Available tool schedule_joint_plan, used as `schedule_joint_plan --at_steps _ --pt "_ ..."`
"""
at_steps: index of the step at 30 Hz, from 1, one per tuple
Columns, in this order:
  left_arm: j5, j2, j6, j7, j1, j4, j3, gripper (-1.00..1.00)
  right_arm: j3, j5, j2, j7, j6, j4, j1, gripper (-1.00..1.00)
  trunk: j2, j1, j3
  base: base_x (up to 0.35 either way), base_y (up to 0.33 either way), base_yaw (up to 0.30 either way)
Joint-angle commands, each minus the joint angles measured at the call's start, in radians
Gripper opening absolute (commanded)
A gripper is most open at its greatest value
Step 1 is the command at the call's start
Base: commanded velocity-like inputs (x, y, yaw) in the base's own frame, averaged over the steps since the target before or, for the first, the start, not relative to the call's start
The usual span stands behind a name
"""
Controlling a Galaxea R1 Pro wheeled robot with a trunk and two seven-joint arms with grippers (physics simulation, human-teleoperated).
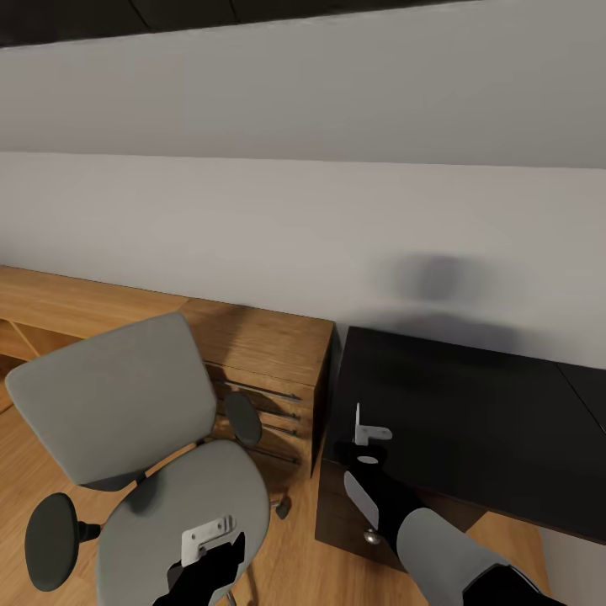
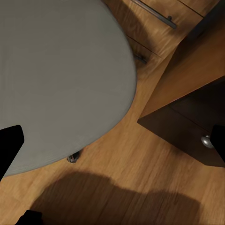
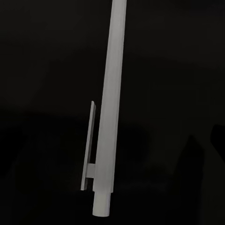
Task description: In the bedroom, organize the workspace by keeping the computer under the desk, ensuring the monitor is on the desk, placing the keyboard on the desk next to the monitor, placing the mouse on the desk next to the keyboard, moving the folder from the swivel chair onto the desk next to the mouse, stacking the notebook on top of the folder with the pen on top of the notebook, and positioning the swivel chair next to the desk.
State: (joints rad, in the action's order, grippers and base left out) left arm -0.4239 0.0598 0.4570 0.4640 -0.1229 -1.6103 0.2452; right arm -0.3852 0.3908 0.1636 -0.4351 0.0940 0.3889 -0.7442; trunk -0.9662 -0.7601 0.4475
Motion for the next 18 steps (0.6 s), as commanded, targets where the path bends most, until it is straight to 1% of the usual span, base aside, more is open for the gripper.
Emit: schedule_joint_plan --at_steps 1,2,3,18 --pt "-0.01 0.0 0.002 0.008 0.0 -0.002 0.001 1.0 -0.007 0.013 -0.001 -0.008 0.018 -0.001 0.0 1.0 -0.001 0.0 0.001 0.0 0.0 0.0" --pt "-0.01 0.0 0.002 0.008 0.0 -0.002 0.001 1.0 -0.007 0.013 -0.001 -0.008 0.018 -0.001 0.0 1.0 -0.001 0.0 0.001 0.0 0.0 0.0" --pt "-0.01 0.0 0.002 0.008 0.0 -0.002 0.0 1.0 -0.007 0.013 -0.001 -0.009 0.018 -0.001 0.0 -1.0 -0.001 0.0 0.001 0.0 0.0 0.0" --pt "-0.01 0.0 0.002 0.008 0.0 -0.002 0.0 1.0 -0.007 0.013 -0.001 -0.009 0.018 0.0 0.0 -1.0 -0.001 0.0 0.001 0.0 0.0 0.0"
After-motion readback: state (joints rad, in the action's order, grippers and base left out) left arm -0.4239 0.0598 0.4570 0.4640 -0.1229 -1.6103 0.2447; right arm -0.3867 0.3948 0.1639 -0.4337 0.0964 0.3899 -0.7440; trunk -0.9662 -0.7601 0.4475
